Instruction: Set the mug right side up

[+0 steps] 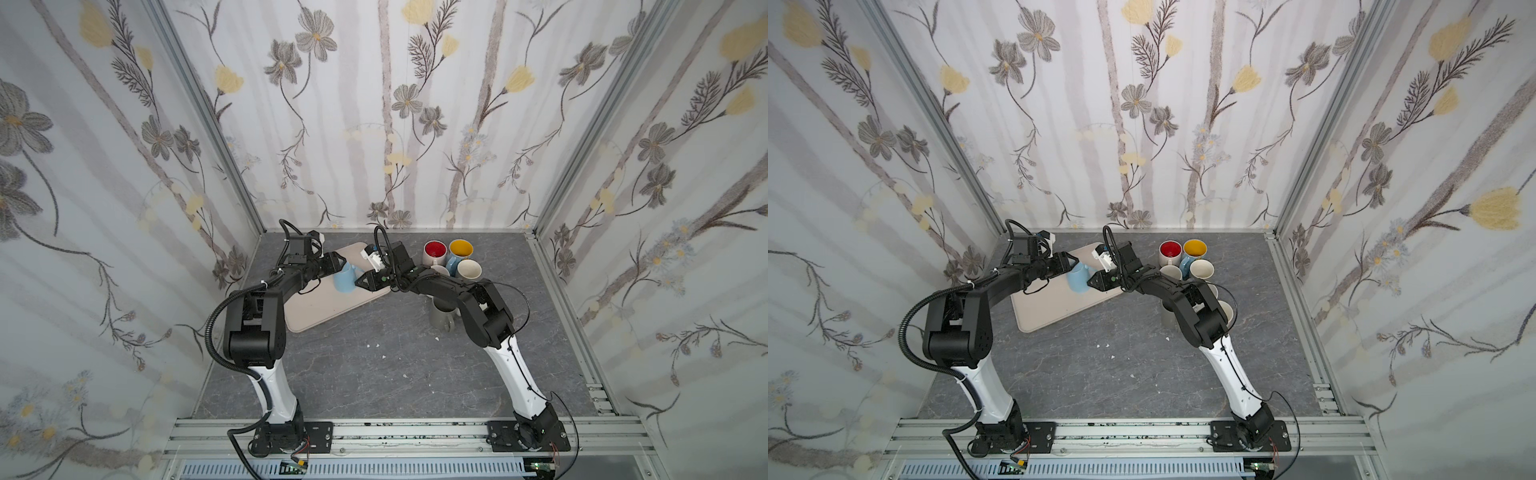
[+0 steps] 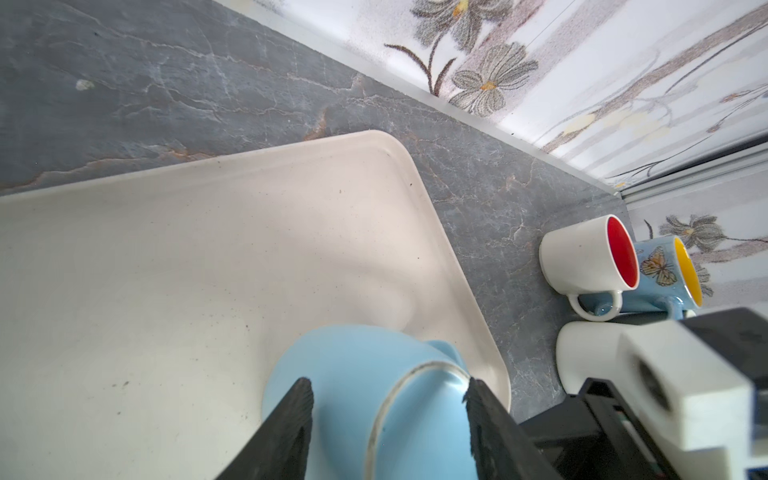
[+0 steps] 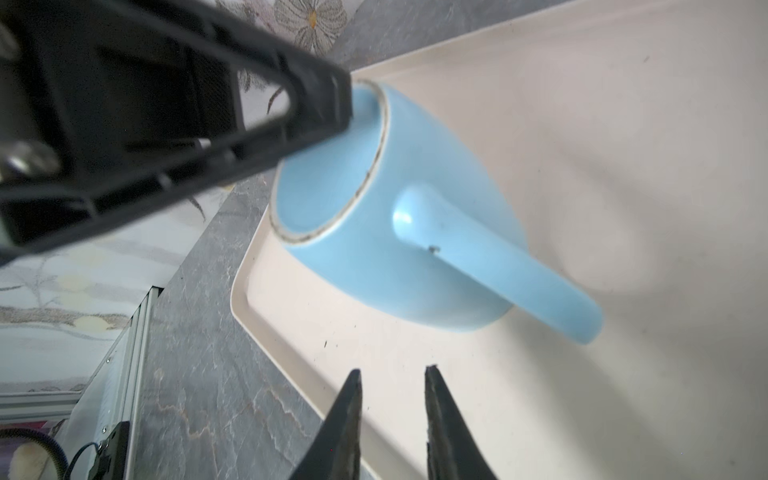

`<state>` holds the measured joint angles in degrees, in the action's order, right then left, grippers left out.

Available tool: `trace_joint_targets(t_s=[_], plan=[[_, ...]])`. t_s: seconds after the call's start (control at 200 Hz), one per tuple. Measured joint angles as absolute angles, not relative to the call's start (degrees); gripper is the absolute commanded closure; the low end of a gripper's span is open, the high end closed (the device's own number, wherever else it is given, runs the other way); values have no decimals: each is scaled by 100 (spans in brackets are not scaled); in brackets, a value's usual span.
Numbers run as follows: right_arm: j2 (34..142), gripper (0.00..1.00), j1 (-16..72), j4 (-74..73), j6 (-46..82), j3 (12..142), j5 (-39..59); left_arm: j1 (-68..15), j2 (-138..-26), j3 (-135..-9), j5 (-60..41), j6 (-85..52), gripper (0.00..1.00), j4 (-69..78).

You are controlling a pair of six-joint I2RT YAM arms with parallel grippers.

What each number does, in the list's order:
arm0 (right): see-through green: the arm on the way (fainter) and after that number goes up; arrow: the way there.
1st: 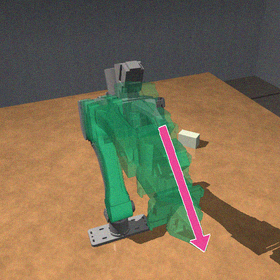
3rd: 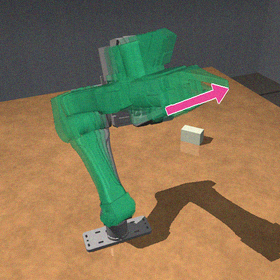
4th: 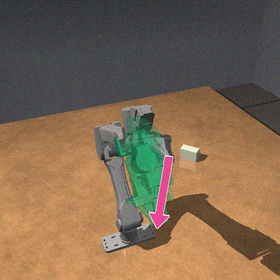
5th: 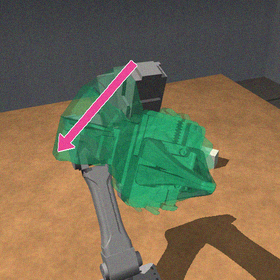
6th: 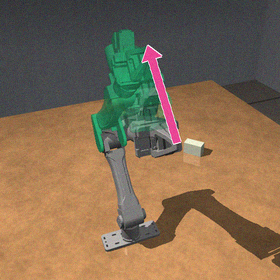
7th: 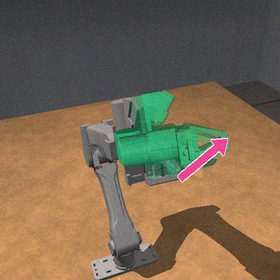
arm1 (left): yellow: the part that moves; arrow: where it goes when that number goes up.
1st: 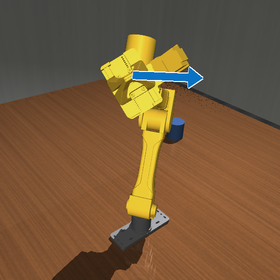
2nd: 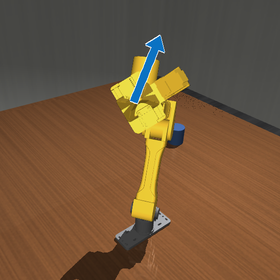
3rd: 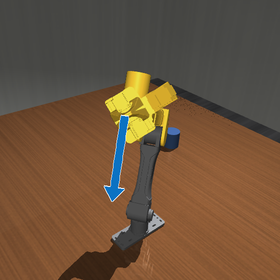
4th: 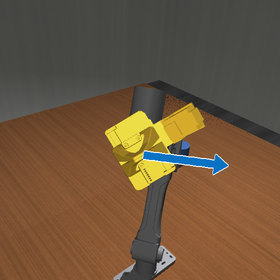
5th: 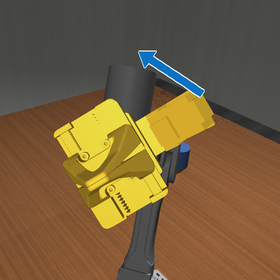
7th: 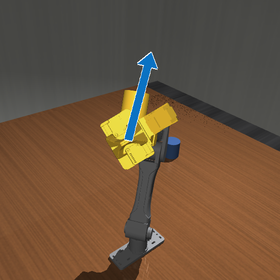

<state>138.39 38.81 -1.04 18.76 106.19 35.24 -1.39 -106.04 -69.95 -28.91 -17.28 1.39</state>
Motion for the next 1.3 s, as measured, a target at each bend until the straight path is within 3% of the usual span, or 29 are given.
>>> trace_joint_targets(t_s=[0.16, 0.36, 0.804, 1.084, 1.299], plan=[[13520, 73, 3896, -128, 1833, 10256, 3509, -132, -10213, -6777, -2834, -1824, 37, 143], [13415, 72, 3599, -134, 1977, 10530, 3135, -123, -9640, -6119, -2541, -2152, 44, 233], [15161, 74, 3411, -242, 2510, 12728, 2864, -150, -9625, -5249, -2661, -2707, 47, 790], [15216, 75, 3673, -67, 2158, 12696, 3098, -23, -9841, -5457, -2768, -2703, 47, 845], [14770, 75, 4007, 150, 1653, 11972, 3155, 47, -9845, -5507, -2832, -2685, 46, 908]])
